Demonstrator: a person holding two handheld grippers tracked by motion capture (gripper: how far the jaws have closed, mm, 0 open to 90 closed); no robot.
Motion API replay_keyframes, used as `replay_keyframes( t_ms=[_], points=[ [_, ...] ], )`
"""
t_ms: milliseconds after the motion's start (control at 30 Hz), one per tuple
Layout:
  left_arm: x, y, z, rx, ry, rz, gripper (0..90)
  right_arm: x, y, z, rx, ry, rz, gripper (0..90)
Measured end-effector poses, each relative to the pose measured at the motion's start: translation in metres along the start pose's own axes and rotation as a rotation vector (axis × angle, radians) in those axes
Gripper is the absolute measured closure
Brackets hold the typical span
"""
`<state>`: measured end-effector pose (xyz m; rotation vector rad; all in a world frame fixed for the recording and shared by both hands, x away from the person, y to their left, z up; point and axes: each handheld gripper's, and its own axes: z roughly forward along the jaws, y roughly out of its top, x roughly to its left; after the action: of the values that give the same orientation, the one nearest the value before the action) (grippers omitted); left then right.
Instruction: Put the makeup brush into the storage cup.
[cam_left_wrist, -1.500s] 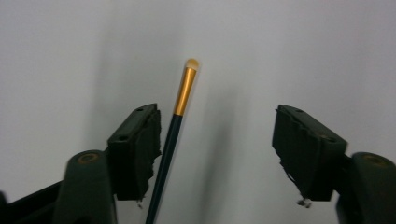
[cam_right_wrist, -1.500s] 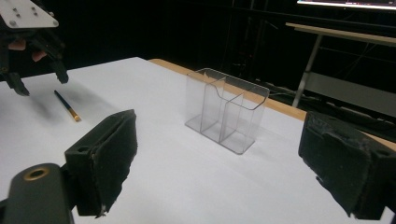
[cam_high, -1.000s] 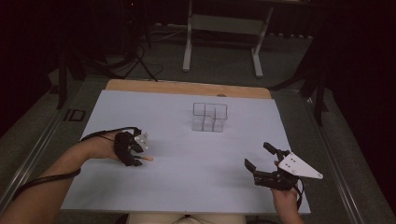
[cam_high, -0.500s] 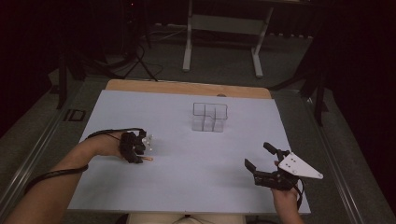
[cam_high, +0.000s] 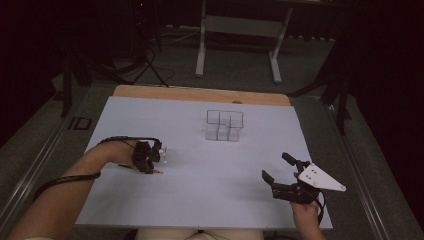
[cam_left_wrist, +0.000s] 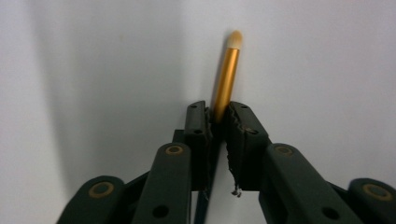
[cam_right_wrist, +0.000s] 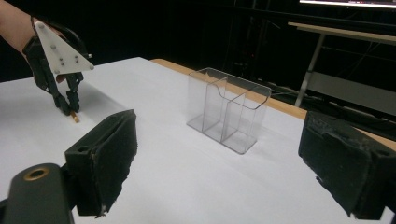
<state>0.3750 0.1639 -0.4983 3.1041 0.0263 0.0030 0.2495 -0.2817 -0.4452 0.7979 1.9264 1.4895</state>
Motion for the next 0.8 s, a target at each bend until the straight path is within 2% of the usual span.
replay_keyframes(
  t_ms=[100,167,267,333,367,433,500,533,700,800],
  points=[
    [0.001,0.001,0.000,0.000,-0.010,0.062,82.2,0.000,0.000,0.000,0.000,0.000,0.000,11.6],
    [0.001,0.000,0.000,-0.007,-0.015,0.080,84.1,0.000,0.000,0.000,0.000,0.002,0.000,11.7],
    [0.002,0.001,0.000,-0.001,-0.024,0.059,84.4,0.000,0.000,0.000,0.001,0.003,0.001,11.7],
    [0.003,0.000,-0.002,-0.007,-0.015,0.035,85.0,0.000,0.000,0.000,0.003,0.005,0.004,11.7],
    [0.004,-0.001,-0.004,-0.025,-0.012,0.030,85.0,0.000,0.000,0.000,0.003,0.005,0.006,11.7],
    [0.006,-0.002,-0.010,-0.056,-0.014,-0.025,85.1,0.000,0.000,0.000,0.002,0.005,0.006,11.7],
    [0.008,-0.005,-0.017,-0.083,-0.020,-0.057,85.1,0.000,0.000,0.000,0.004,0.005,0.005,11.7],
    [0.009,-0.005,-0.020,-0.098,-0.027,-0.089,85.1,0.000,0.000,0.000,0.004,0.004,0.006,11.7],
    [0.008,-0.009,-0.034,-0.156,-0.028,-0.139,85.1,0.000,0.000,0.001,0.004,0.004,0.001,11.7],
    [0.007,-0.009,-0.040,-0.191,-0.027,-0.154,85.1,0.000,0.000,0.001,0.004,0.004,0.001,11.7]
  ],
)
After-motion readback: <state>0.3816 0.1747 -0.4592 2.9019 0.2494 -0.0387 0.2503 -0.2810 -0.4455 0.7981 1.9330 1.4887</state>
